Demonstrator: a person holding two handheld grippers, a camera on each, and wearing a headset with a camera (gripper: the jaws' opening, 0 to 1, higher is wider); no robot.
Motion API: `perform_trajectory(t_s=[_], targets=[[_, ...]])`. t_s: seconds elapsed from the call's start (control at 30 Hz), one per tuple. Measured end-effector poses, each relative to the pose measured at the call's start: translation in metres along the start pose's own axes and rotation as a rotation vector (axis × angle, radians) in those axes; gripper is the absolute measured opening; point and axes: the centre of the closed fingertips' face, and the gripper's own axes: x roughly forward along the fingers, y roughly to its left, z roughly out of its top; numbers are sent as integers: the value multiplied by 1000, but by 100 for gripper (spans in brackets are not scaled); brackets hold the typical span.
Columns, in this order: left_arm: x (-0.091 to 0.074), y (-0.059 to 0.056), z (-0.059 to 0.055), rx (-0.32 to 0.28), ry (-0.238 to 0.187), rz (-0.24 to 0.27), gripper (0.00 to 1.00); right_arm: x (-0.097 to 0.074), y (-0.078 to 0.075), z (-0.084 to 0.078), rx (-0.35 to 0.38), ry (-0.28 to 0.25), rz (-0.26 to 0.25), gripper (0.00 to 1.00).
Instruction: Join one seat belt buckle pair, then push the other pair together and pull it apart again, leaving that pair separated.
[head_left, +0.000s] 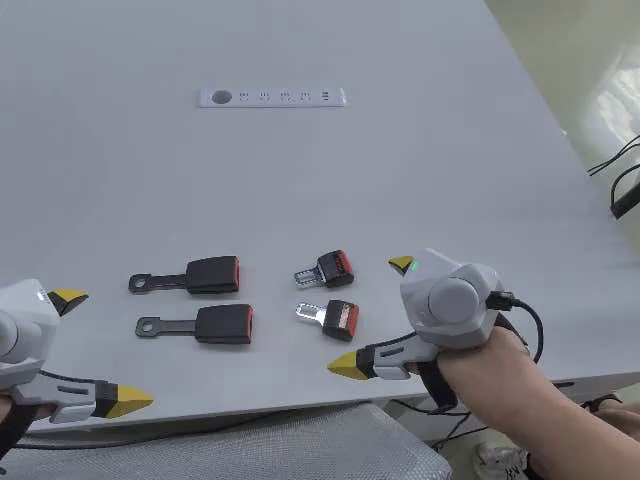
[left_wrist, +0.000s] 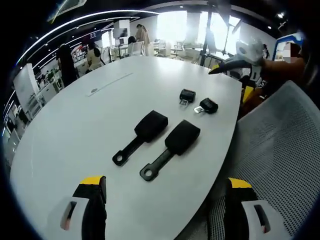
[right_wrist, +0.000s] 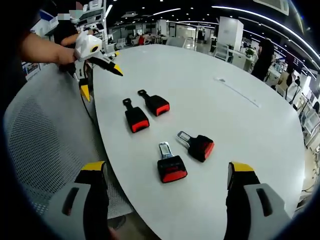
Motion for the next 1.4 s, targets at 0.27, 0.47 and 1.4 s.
perform_trajectory(t_s=[0.27,0.47,1.4], targets=[[-1,1,0,-2,-2,5,100,1,3,0,-4,-1,3,100],[-1,2,0,-4,-2,8,100,1,3,-3,-4,1,4,100],[0,-1,-1,-2,-1,-7,100,0,3,-3,-15,21,-7,99]])
